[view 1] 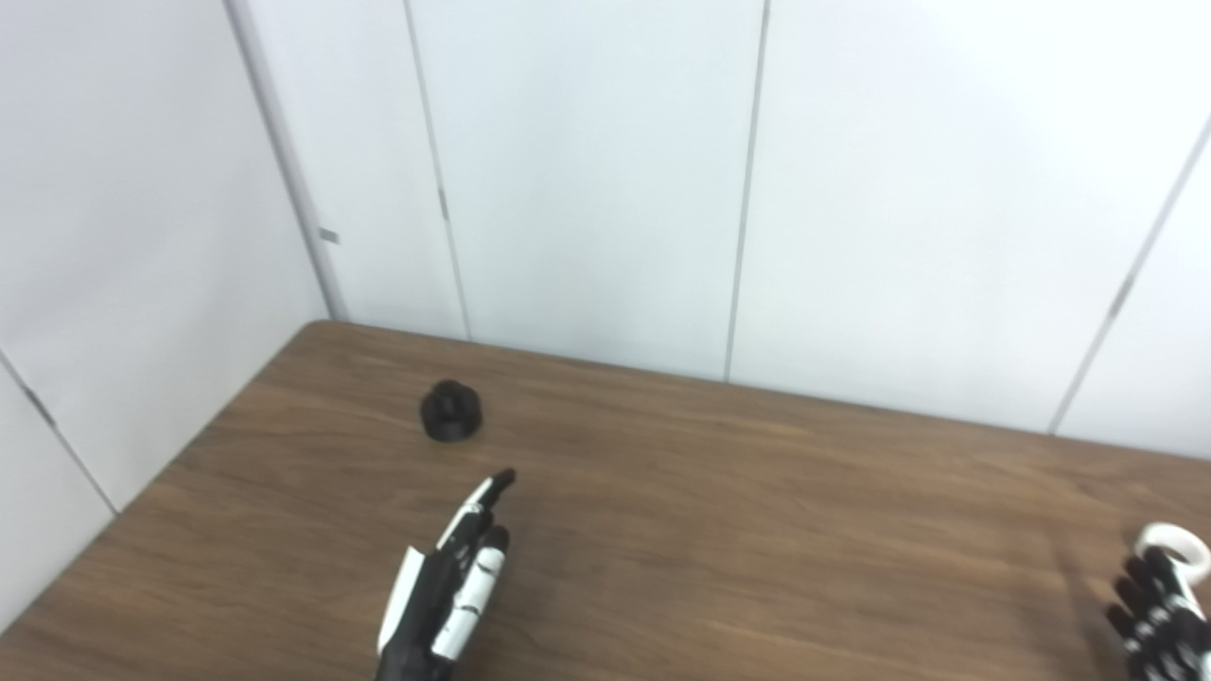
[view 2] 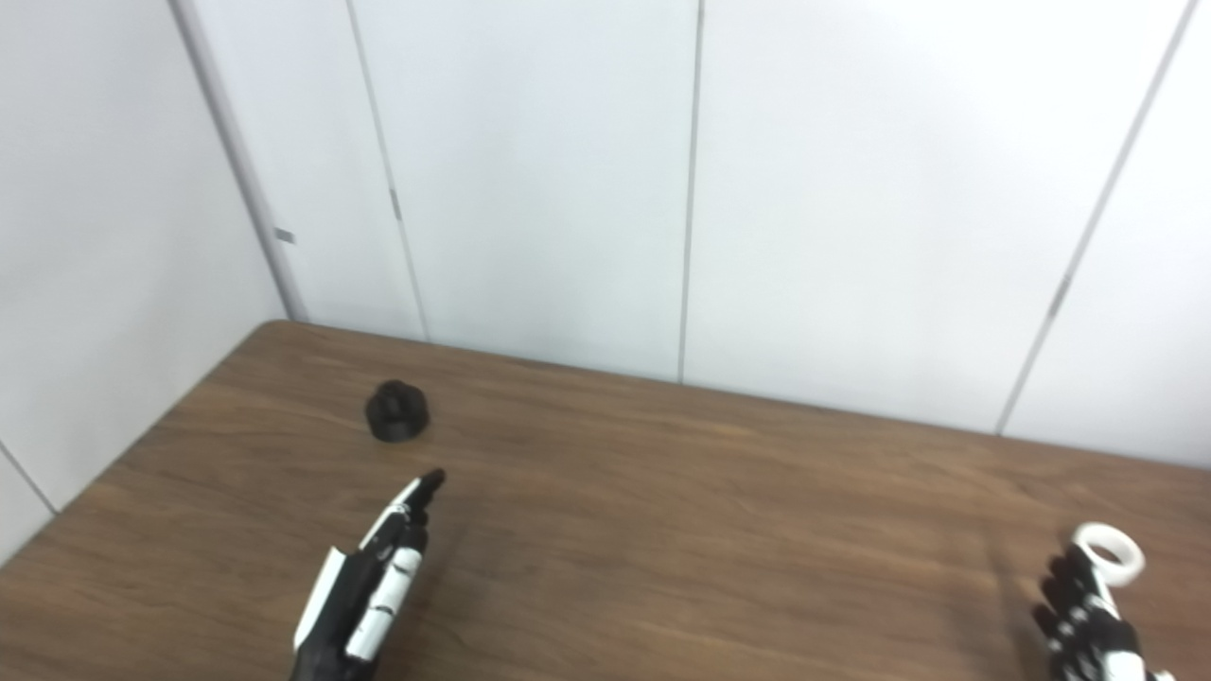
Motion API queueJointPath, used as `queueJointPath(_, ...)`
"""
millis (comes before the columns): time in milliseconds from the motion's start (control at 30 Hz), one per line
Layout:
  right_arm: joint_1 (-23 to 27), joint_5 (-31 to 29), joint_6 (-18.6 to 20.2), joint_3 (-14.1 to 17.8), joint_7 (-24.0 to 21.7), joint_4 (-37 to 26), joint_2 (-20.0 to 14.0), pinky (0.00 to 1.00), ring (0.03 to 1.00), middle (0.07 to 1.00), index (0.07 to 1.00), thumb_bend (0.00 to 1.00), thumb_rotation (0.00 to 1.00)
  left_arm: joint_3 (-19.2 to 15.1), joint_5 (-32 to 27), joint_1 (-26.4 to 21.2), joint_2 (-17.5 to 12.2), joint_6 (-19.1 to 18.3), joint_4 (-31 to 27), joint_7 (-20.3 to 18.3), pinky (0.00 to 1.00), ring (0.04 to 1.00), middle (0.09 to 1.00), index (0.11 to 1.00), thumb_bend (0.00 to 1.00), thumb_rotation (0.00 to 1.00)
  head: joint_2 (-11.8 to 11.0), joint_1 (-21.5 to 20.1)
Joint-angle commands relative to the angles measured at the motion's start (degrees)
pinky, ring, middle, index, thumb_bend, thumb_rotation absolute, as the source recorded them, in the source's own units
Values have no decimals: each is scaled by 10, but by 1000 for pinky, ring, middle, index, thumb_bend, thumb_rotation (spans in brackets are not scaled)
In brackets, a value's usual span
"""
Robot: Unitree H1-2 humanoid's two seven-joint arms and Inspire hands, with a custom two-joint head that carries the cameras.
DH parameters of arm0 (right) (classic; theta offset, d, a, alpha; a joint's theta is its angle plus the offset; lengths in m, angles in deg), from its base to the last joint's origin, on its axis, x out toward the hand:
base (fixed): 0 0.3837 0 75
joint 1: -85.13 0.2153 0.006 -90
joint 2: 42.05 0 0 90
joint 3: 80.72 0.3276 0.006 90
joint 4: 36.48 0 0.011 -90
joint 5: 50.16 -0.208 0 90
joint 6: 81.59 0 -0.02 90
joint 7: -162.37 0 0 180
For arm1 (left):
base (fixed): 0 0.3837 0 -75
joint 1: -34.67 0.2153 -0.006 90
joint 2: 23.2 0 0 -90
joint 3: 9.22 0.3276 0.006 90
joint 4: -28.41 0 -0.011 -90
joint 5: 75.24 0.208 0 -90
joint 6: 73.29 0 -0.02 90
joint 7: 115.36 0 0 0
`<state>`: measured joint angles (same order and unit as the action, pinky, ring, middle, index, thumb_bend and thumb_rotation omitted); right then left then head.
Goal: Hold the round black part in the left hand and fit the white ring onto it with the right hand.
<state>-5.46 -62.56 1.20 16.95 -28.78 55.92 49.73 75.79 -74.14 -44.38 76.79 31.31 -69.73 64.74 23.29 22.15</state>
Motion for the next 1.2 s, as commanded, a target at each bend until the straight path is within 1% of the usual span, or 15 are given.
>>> queueJointPath(0, -36, 7, -18, -5, 0, 67, 10, 1000, 994, 996, 1000, 594, 1000, 17, 3, 18, 34, 17, 65, 10, 1000, 1000, 978, 941, 454, 830, 0, 1)
queueJointPath(67, -35, 7, -19, -4, -2, 70, 10, 1000, 994, 994, 1000, 589, 1000, 17, 4, 17, 35, 7, 64, 12, 1000, 1000, 981, 943, 472, 804, 0, -1)
queueJointPath(133, -34, 6, -20, -3, -3, 73, 10, 1000, 995, 996, 1000, 592, 1000, 17, 6, 17, 37, 0, 60, 13, 1000, 1000, 981, 940, 518, 716, 1, -3)
queueJointPath(200, -34, 6, -17, -3, -3, 71, 9, 1000, 996, 999, 1000, 599, 1000, 17, 23, 18, 38, -4, 55, 22, 997, 998, 987, 951, 528, 617, 6, -10)
queueJointPath(300, -35, -1, -21, -3, -10, 73, 7, 1000, 995, 1000, 1000, 578, 1000, 12, 50, 21, 44, -30, 35, 44, 921, 962, 972, 944, 605, 487, 8, -14)
queueJointPath(367, -34, -4, -35, -7, -24, 82, 1, 1000, 999, 1000, 1000, 546, 1000, 7, 80, 23, 48, -49, 16, 64, 933, 961, 962, 937, 645, 419, 10, -16)
queueJointPath(433, -34, -5, -36, -7, -29, 83, -2, 1000, 1000, 1000, 1000, 532, 1000, 1, 107, 20, 48, -61, -1, 83, 939, 951, 947, 929, 685, 345, 12, -17)
queueJointPath(467, -35, -7, -35, -6, -30, 83, -2, 1000, 1000, 1000, 1000, 526, 1000, -2, 131, 16, 43, -71, -10, 94, 947, 952, 943, 926, 710, 321, 14, -18)
queueJointPath(500, -35, -10, -32, -5, -30, 80, 0, 1000, 1000, 1000, 1000, 525, 1000, -6, 149, 12, 37, -84, -21, 101, 876, 914, 919, 916, 743, 297, 15, -18)
queueJointPath(600, -35, -20, -23, -3, -29, 75, 3, 1000, 1000, 1000, 1000, 531, 1000, -21, 177, -2, 12, -130, -50, 106, 877, 915, 924, 903, 790, 242, 16, -18)
queueJointPath(667, -35, -29, -19, -2, -30, 72, 6, 1000, 1000, 1000, 1000, 520, 1000, -31, 196, -13, -4, -159, -67, 104, 879, 920, 930, 908, 810, 223, 16, -18)
queueJointPath(733, -35, -33, -14, -2, -29, 69, 6, 1000, 1000, 1000, 1000, 515, 1000, -42, 210, -27, -22, -191, -85, 94, 918, 941, 943, 915, 834, 200, 17, -18)
queueJointPath(900, -35, -28, -16, -3, -26, 70, 7, 1000, 1000, 1000, 1000, 519, 1000, -62, 229, -61, -69, -256, -107, 71, 971, 967, 948, 900, 875, 223, 17, -15)
queueJointPath(1067, -35, -29, -10, -2, -26, 66, 9, 1000, 1000, 1000, 1000, 515, 1000, -66, 248, -97, -111, -290, -95, 60, 978, 985, 964, 902, 904, 258, 18, -14)
queueJointPath(1167, -36, -24, -11, -3, -23, 65, 9, 1000, 1000, 1000, 1000, 528, 1000, -59, 279, -120, -136, -314, -81, 54, 962, 990, 960, 893, 907, 286, 20, -13)
